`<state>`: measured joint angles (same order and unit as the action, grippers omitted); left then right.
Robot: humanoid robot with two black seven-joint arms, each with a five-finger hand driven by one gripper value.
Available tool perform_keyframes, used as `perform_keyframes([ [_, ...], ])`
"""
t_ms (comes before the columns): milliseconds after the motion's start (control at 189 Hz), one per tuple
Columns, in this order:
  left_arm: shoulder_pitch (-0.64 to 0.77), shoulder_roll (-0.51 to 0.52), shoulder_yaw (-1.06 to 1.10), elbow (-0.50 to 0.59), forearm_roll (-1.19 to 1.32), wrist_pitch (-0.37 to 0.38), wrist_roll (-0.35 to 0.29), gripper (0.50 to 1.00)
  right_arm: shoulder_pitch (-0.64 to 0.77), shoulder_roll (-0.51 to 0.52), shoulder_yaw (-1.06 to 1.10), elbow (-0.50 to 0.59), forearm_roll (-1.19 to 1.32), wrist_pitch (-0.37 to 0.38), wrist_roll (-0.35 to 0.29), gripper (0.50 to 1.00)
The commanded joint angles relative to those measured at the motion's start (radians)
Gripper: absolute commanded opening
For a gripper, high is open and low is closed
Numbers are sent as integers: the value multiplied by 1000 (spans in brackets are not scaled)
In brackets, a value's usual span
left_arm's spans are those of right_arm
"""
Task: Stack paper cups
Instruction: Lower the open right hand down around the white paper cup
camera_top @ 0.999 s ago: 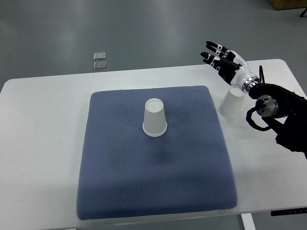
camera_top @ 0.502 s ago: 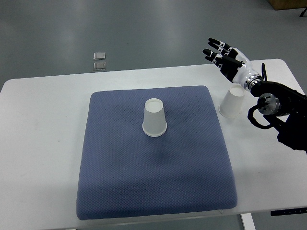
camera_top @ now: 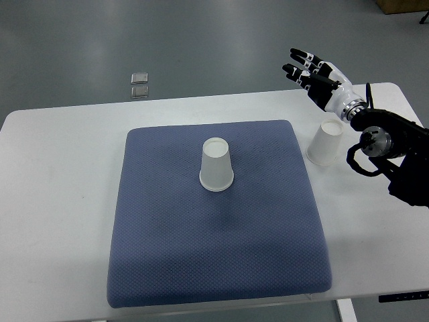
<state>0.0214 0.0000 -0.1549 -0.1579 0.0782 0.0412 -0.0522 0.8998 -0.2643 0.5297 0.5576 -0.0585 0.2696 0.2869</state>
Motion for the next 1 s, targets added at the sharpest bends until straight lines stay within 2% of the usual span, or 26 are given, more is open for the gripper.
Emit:
perform_keyframes([
  [0,0,0,0,0,0,0,0,1000,8,-39,-8,1,-112,65,-2,924],
  [95,0,0,0,0,0,-1,0,1000,7,-69,-7,1,-263,137,2,924],
  [201,0,0,0,0,0,0,0,1000,8,-104,-7,1,-432,152,3,924],
  [460,0,0,0,0,0,0,0,1000,24,-133,-10,7,-790,152,57,921],
  [808,0,0,0,0,0,0,0,1000,70,-179,-66,10,-1069,141,60,921],
  [993,0,0,0,0,0,0,0,1000,85,-202,-203,10,-1126,80,61,921],
])
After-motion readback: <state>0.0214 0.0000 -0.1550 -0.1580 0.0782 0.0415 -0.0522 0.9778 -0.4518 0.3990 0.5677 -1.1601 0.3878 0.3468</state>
